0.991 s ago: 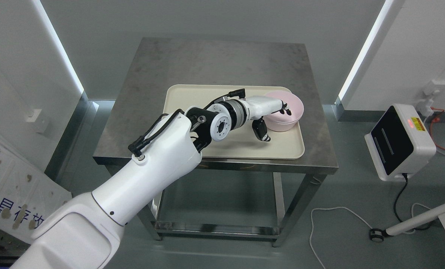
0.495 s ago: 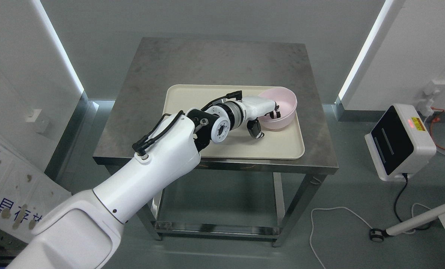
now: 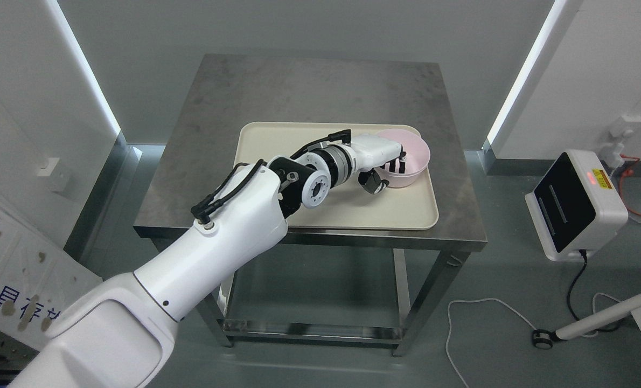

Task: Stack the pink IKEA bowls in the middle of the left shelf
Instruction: 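Lift the stacked pink bowls off the tray with the left hand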

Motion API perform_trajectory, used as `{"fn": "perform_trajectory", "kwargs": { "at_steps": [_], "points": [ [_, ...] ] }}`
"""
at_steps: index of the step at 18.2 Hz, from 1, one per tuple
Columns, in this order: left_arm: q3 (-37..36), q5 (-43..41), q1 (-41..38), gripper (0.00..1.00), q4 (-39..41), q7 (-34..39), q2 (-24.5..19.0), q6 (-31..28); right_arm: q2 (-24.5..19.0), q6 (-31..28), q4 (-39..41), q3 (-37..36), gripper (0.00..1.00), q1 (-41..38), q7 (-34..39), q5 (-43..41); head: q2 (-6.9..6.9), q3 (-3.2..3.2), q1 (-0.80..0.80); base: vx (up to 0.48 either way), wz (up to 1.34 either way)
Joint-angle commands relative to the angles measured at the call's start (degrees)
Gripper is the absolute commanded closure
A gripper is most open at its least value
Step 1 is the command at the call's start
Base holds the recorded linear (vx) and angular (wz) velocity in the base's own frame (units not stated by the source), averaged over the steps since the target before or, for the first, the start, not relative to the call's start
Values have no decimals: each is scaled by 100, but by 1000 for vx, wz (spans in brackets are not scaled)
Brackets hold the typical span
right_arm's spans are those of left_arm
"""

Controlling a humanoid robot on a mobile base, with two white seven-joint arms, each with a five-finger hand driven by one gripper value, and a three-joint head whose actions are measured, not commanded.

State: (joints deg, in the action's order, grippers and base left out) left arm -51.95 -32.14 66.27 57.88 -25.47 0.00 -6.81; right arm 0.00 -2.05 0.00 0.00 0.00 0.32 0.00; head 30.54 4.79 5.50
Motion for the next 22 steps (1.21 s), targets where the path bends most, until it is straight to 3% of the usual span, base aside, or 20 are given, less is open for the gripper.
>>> {"fn": "perform_trajectory", "kwargs": {
  "at_steps": [1,5,7,8,12,15,19,22],
  "points": [
    [352,-11,-17,84,-75,60,-100,250,100,3,193,-62,0,-9,3,0,0,0,0,0,0],
    [212,-11,-149,79,-93,51,-100,417,100,3,193,-62,0,-9,3,0,0,0,0,0,0],
    [-16,-38,-158,64,-137,51,-100,408,100,3,193,-62,0,-9,3,0,0,0,0,0,0],
    [-60,-46,-158,61,-163,51,-100,400,100,3,193,-62,0,-9,3,0,0,0,0,0,0],
    [-140,-64,-105,61,-356,94,-100,364,100,3,193,-62,0,-9,3,0,0,0,0,0,0],
    [-280,-64,-88,67,-348,112,-100,356,100,3,193,-62,0,-9,3,0,0,0,0,0,0],
    [-246,-38,-61,91,-313,226,-100,391,100,3,193,-62,0,-9,3,0,0,0,0,0,0],
    [-228,-38,-61,96,-304,235,-100,435,100,3,193,-62,0,-9,3,0,0,0,0,0,0]
  ]
}}
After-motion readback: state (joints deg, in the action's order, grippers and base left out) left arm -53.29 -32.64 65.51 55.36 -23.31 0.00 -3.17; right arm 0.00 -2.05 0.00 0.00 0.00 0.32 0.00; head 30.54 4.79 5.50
